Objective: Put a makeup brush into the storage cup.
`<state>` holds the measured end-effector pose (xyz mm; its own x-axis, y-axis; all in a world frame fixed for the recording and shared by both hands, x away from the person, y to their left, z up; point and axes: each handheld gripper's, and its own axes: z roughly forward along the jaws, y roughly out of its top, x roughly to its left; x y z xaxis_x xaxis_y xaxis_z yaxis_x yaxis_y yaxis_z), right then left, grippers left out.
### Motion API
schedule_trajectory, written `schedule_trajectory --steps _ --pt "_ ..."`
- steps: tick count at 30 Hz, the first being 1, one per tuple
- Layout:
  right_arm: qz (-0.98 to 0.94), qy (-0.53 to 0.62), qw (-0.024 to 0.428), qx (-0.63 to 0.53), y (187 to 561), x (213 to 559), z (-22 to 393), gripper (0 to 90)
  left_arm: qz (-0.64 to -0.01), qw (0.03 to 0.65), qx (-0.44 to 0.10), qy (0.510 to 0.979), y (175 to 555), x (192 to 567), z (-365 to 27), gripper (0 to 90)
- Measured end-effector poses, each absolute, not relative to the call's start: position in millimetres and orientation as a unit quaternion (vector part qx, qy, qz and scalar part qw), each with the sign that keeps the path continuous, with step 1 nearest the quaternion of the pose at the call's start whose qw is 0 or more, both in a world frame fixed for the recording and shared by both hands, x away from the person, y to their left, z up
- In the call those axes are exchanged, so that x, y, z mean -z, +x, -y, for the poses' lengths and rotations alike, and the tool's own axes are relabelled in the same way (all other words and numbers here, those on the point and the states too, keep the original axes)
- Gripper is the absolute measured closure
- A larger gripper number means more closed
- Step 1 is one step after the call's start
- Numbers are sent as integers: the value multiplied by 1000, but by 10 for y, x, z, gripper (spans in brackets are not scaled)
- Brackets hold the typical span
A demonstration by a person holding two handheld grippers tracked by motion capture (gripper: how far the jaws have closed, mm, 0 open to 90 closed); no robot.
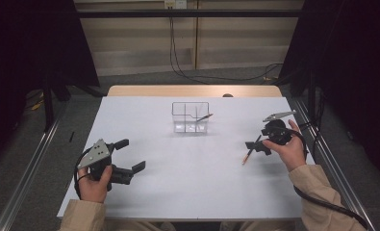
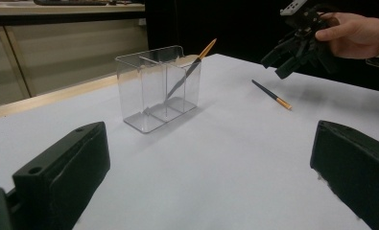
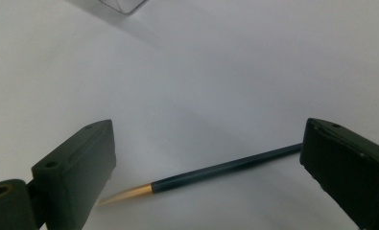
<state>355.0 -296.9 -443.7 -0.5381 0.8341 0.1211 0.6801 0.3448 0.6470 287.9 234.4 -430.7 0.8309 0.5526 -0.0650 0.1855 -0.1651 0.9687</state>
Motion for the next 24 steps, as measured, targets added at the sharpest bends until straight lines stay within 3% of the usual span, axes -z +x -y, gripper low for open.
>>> schedule_trajectory --steps 24 --pt "-828 516 74 -205 3589 4492 2888 86 -235 592 -145 757 2987 4326 -2183 0"
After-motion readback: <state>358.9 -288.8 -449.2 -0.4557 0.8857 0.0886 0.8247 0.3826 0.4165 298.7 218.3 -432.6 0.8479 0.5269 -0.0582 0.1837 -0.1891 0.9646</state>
